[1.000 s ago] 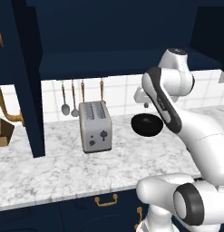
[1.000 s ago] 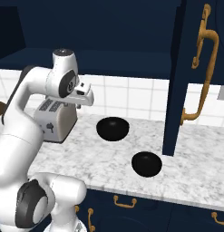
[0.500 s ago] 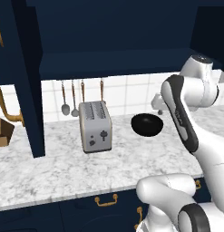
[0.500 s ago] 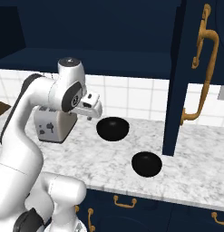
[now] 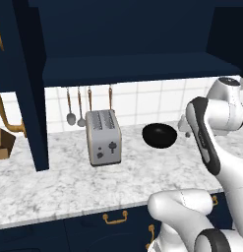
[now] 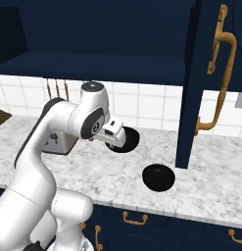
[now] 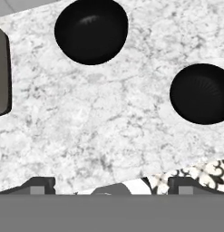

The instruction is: Pick up the bowls on the counter and stack them on top of one another in the open cabinet. Place the smaller bowl on top of the larger bowl.

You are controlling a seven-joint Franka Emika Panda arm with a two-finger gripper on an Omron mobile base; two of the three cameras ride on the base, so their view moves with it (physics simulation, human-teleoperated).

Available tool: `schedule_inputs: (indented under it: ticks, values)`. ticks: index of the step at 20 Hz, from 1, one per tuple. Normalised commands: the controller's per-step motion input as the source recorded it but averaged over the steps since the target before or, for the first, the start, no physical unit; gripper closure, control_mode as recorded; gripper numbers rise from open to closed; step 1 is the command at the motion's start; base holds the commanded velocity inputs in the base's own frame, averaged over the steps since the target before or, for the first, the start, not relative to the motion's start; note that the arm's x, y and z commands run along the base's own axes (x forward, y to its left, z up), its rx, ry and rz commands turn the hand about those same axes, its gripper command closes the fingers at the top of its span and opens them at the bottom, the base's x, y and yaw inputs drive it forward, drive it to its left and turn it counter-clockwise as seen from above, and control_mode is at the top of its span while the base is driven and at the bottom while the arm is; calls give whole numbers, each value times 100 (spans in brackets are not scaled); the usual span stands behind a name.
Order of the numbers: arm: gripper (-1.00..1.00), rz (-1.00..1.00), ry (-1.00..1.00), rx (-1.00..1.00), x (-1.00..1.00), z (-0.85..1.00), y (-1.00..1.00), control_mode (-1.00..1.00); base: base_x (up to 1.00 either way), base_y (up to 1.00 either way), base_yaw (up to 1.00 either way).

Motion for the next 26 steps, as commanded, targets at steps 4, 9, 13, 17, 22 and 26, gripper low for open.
schedule_inputs:
  ticks: [4, 9, 13, 17, 22, 26]
  values:
    - [-100, -8, 8, 0, 24, -35, -65, -100, 0, 0, 0]
    - [-100, -5, 6, 4, 19, -13, -63, -100, 0, 0, 0]
    - [-100, -4, 8, 2, 25, -17, -52, -100, 0, 0, 0]
    - [-100, -4, 3, 0, 11, -31, -48, -100, 0, 0, 0]
    - [-100, -4, 1, 1, 4, -29, -55, -100, 0, 0, 0]
    - [-100, -6, 0, 0, 0, -42, -58, -100, 0, 0, 0]
